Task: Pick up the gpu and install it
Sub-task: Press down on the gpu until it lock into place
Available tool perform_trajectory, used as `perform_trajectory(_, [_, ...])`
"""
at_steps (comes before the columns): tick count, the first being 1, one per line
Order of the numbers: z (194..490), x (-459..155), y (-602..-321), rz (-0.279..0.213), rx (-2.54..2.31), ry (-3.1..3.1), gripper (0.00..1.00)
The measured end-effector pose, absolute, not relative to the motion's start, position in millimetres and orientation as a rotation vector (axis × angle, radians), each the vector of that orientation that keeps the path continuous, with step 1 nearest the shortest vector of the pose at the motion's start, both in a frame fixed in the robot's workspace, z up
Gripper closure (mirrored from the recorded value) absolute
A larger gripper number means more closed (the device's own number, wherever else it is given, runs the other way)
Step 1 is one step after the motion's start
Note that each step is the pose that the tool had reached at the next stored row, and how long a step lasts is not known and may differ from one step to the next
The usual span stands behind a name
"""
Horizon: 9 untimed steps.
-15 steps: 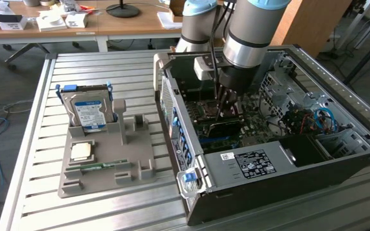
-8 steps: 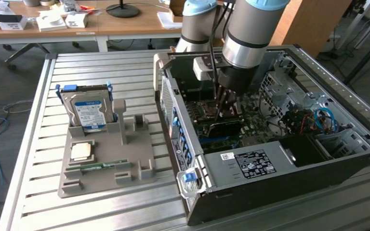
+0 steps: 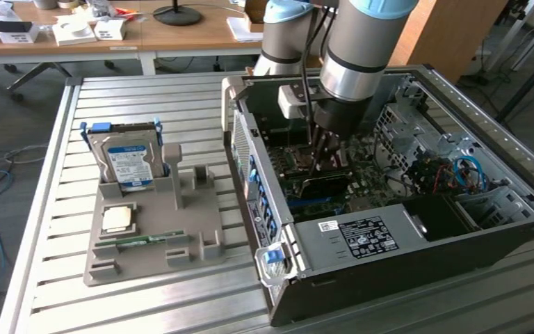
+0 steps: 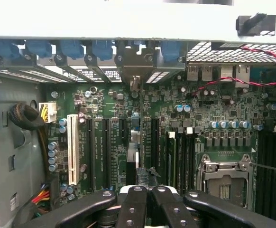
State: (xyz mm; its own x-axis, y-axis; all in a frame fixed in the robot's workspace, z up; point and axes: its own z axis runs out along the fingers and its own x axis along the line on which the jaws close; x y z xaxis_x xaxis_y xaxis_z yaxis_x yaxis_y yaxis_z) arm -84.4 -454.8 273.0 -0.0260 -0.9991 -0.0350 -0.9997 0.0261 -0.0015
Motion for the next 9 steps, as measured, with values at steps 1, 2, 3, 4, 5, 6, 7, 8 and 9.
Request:
perform_trajectory(1, [272.8,-84.8,-454.6,0.036,-2.174,2.232,0.89])
perform_trajectory(2, [272.6,-85.3,-454.4,0.036,-2.174,2.231,0.89])
perform_trajectory(3, [272.4,-85.7,-454.1,0.036,-2.174,2.231,0.89])
perform_trajectory(4, [272.2,-86.0,-453.8,0.036,-2.174,2.231,0.89])
perform_trajectory(5, [272.1,-86.0,-453.7,0.036,-2.174,2.231,0.89])
perform_trajectory(6, [271.8,-86.0,-453.6,0.036,-2.174,2.231,0.89])
perform_trajectory(7, [271.1,-86.0,-453.4,0.036,-2.174,2.231,0.89])
perform_trajectory(8, [270.6,-86.1,-453.3,0.036,-2.174,2.231,0.89])
perform_trajectory(9, [270.2,-86.2,-453.3,0.036,-2.174,2.231,0.89])
